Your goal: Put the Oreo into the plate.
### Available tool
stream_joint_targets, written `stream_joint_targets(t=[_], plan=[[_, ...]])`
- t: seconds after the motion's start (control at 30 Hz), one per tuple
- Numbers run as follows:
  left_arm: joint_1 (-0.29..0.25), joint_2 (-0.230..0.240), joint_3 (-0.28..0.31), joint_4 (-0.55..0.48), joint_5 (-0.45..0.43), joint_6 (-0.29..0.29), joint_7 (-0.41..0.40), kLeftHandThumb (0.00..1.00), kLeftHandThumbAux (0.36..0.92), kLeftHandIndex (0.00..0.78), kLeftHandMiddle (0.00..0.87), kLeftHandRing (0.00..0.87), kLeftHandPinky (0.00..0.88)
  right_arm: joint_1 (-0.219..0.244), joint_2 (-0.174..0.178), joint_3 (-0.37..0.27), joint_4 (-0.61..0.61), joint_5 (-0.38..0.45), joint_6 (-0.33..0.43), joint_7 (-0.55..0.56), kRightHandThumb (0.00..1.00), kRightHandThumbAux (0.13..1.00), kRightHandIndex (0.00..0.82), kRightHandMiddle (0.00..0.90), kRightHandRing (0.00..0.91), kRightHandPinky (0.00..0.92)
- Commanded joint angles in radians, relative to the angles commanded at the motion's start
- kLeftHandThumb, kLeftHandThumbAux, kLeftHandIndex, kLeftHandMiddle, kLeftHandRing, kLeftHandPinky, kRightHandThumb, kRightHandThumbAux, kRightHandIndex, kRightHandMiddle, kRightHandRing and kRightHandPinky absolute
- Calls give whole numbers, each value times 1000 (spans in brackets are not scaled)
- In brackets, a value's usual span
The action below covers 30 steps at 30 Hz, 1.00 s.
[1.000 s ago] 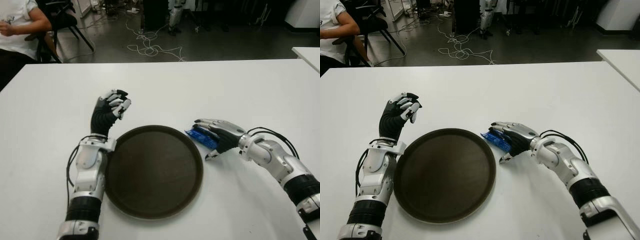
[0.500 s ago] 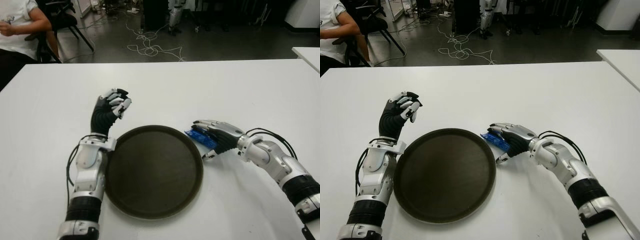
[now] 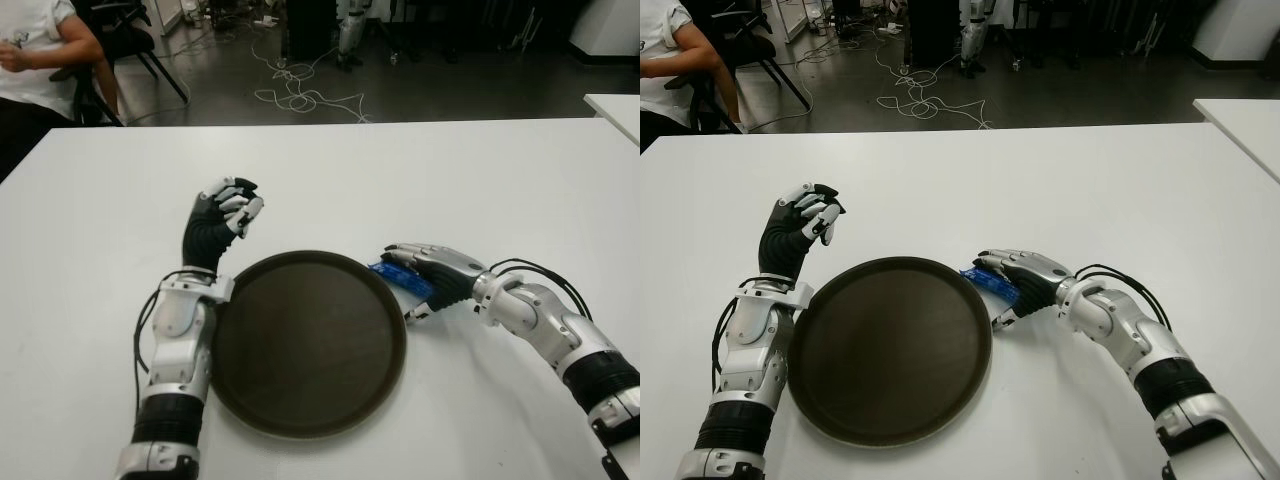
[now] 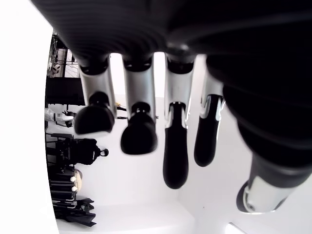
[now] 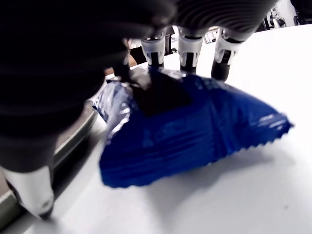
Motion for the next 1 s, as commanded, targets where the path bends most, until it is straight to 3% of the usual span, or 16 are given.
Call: stream_joint_targets(t=[0.23,0.3,0.5,0.57,0.67,0.77,0.83,0.87,0.97,1.0], plan=[[4,2,-2,-7,-1,4,-5,857,656,424,553,781,804,-3,9,-2,2,-38,53,-59,0,641,4,45,100,147],[6,4,-3,-11,-2,9,-6,857,657,423,553,779,803,-1,15,-4,5,-71,82,-130,0,649,16,56,110,158],[10,4,-4,-17,0,9,-4,856,657,423,555,779,804,15,30,-6,-14,-141,155,-300,0,688,155,211,264,303],[11,4,-4,-19,1,8,-3,855,657,422,557,780,805,16,32,-4,-16,-150,169,-330,0,731,255,322,377,422],[14,5,-5,-25,2,8,-3,855,657,423,558,780,804,19,35,1,-23,-166,196,-365,0,778,342,423,473,521],[17,5,-6,-33,2,10,-2,856,658,421,548,781,810,21,35,10,-39,-186,234,-378,123,832,478,607,622,625],[19,5,-5,-36,0,11,-2,856,658,420,547,784,815,22,33,15,-50,-192,249,-369,164,849,519,665,669,654],[20,5,-5,-38,-1,12,-2,857,658,420,547,786,817,24,32,17,-56,-193,255,-364,352,807,487,682,683,658],[22,4,-5,-43,-1,14,-1,857,658,420,548,785,816,27,29,24,-73,-197,274,-350,579,757,448,704,701,668],[23,4,-4,-44,0,13,1,857,658,420,548,785,816,28,28,26,-77,-197,279,-345,601,752,444,706,702,669]])
